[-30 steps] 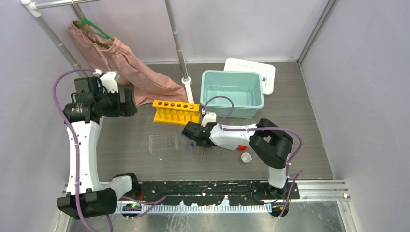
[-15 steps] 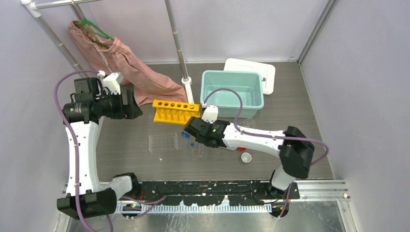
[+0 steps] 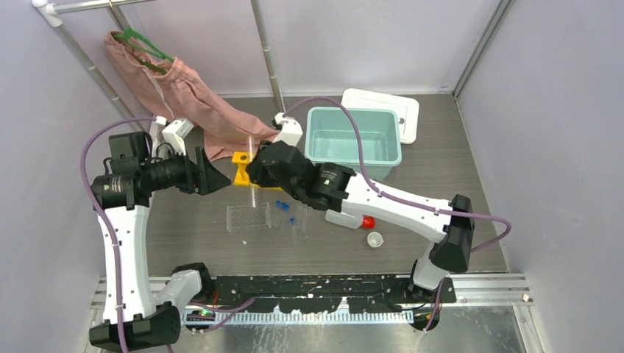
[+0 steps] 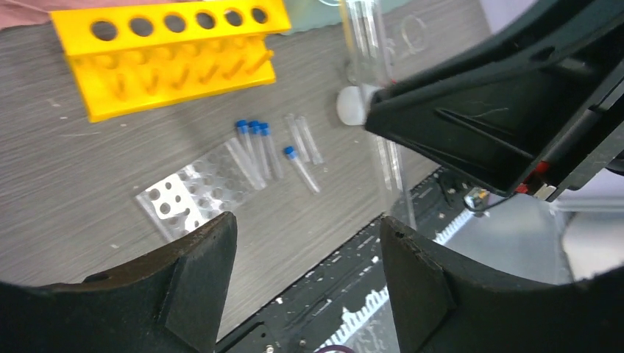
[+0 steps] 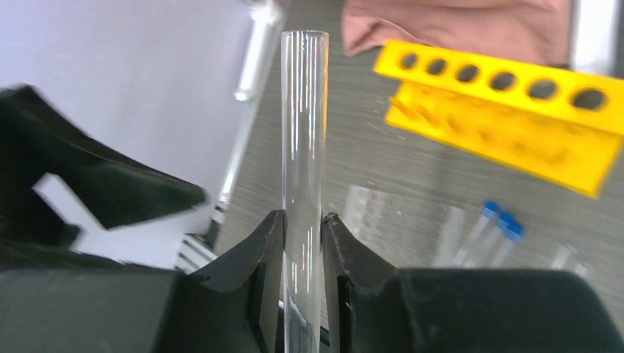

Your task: Organize the chemistry lab equipment

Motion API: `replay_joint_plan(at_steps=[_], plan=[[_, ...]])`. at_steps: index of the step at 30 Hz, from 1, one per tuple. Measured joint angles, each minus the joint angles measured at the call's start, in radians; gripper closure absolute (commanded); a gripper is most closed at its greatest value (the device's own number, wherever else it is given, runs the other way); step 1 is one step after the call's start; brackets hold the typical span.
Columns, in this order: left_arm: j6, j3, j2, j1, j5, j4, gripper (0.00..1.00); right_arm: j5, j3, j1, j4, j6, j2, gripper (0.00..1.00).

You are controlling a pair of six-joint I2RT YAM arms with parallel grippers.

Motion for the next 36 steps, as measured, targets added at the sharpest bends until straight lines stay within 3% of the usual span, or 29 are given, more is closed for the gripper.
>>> replay_joint_plan(at_steps=[8,19,22,26,29,32,36], plan=[[-0.026,-0.069,-0.008,0.0,0.133,0.016,0.29,-0.083,0.111,0.003,0.139,-0.023,0.138,0.99],[-0.033,-0.113,-0.024,0.0,0.156,0.024,0.39,-0.116,0.115,0.008,0.226,-0.014,0.166,0.99],[-0.035,-0.129,-0.018,0.0,0.155,0.024,0.45,-0.12,0.115,0.011,0.241,-0.011,0.166,0.99],[-0.038,-0.136,-0.005,0.0,0.152,0.026,0.64,-0.123,0.115,0.015,0.259,-0.005,0.166,0.99],[-0.041,-0.136,-0.002,0.0,0.151,0.03,0.79,-0.125,0.115,0.015,0.27,0.001,0.166,0.91],[-0.039,-0.137,0.001,0.003,0.141,0.032,0.92,-0.126,0.115,0.015,0.274,0.0,0.166,0.72],[-0.014,-0.14,0.002,0.003,0.137,0.029,0.99,-0.144,0.116,0.01,0.266,0.003,0.166,0.47]])
